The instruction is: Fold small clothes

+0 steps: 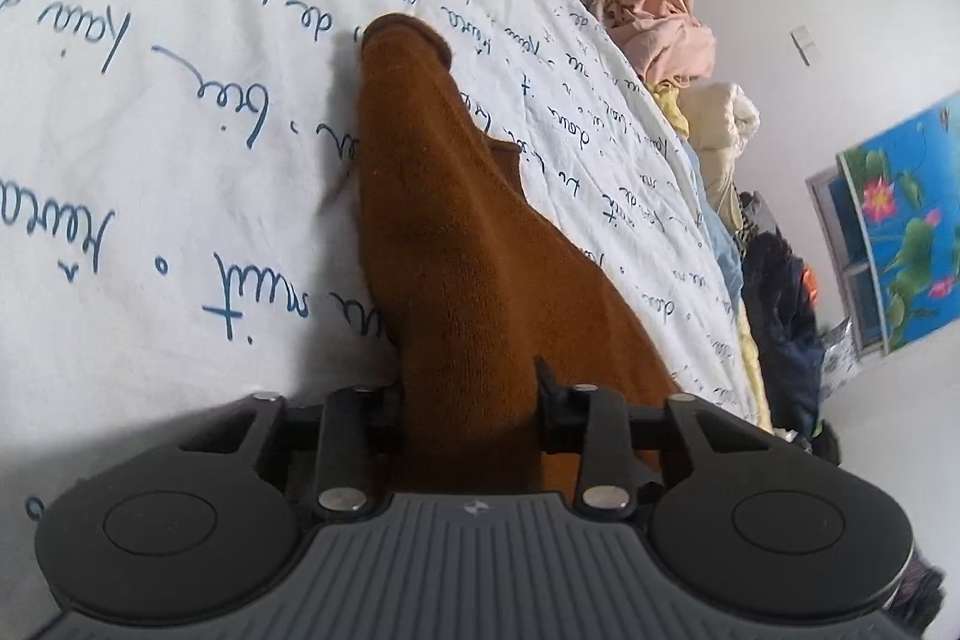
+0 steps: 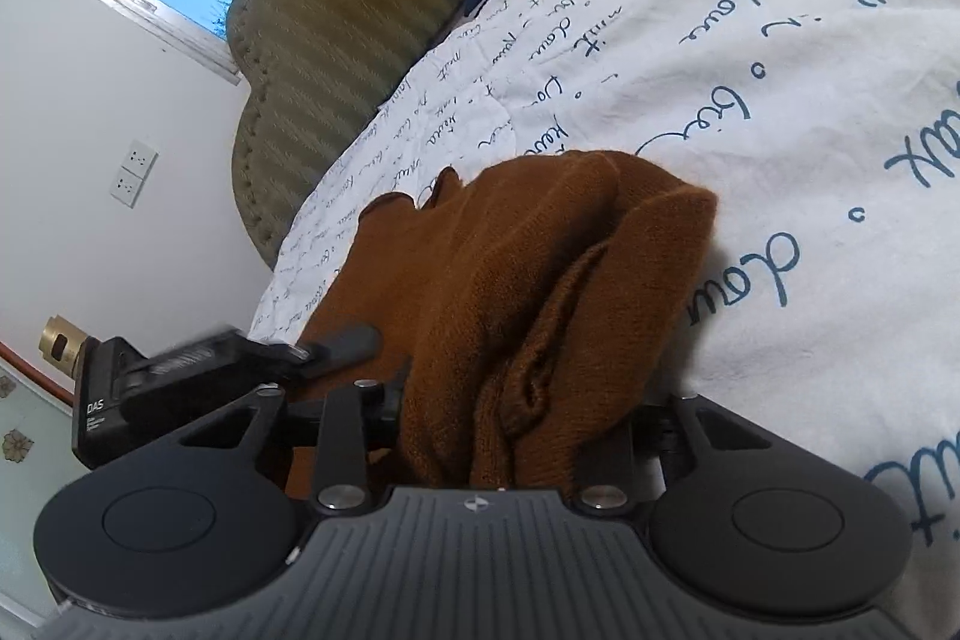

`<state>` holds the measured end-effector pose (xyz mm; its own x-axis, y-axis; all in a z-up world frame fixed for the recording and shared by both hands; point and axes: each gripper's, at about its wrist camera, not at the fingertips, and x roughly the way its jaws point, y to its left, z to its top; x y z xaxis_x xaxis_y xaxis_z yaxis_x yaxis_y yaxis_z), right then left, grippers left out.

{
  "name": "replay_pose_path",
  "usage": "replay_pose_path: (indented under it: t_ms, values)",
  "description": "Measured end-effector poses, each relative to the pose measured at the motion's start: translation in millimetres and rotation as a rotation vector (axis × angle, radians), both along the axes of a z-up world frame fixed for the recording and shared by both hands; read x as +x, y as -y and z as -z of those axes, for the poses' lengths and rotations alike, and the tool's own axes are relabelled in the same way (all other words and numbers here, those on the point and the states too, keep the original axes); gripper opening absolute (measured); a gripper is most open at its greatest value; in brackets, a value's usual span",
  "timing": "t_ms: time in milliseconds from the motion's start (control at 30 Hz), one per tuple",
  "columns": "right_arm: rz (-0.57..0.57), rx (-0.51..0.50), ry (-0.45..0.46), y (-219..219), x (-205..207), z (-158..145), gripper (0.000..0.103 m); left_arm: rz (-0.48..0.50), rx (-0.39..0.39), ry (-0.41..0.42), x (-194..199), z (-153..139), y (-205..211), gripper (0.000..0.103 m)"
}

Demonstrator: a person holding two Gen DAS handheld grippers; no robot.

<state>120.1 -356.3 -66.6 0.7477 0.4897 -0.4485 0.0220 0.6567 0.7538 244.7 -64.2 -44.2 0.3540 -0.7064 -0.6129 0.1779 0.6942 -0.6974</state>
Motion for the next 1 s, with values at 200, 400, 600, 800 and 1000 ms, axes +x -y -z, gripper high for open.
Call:
replay_pose_path:
  t_ms: [200, 400, 600, 800, 1000]
  values:
    - [-0.012, -0.015, 0.046, -10.3, -2.0, -17.9, 0.037, 0.012, 0.104, 0.199, -26.4, -38.0, -6.6, 0.026]
    - [-0.072, 0.026, 0.125, -33.9, 12.2, -45.9, 0.037, -0.018, 0.182, 0.31, -25.4, -80.4, -32.5, 0.027]
    - [-0.034, -0.024, -0.005, -44.0, 40.2, -31.9, 0.056, -0.088, 0.198, 0.151, 1.2, -54.8, -65.4, 0.031]
    - [-0.105, 0.047, -0.031, -19.0, 7.1, -12.9, 0.082, -0.042, -0.001, 0.032, -37.4, -29.0, -107.0, 0.068]
    - [-0.26, 0.051, -0.03, -33.4, -35.8, -5.4, 0.067, 0.061, 0.0, -0.004, -77.6, -11.9, -105.1, 0.036]
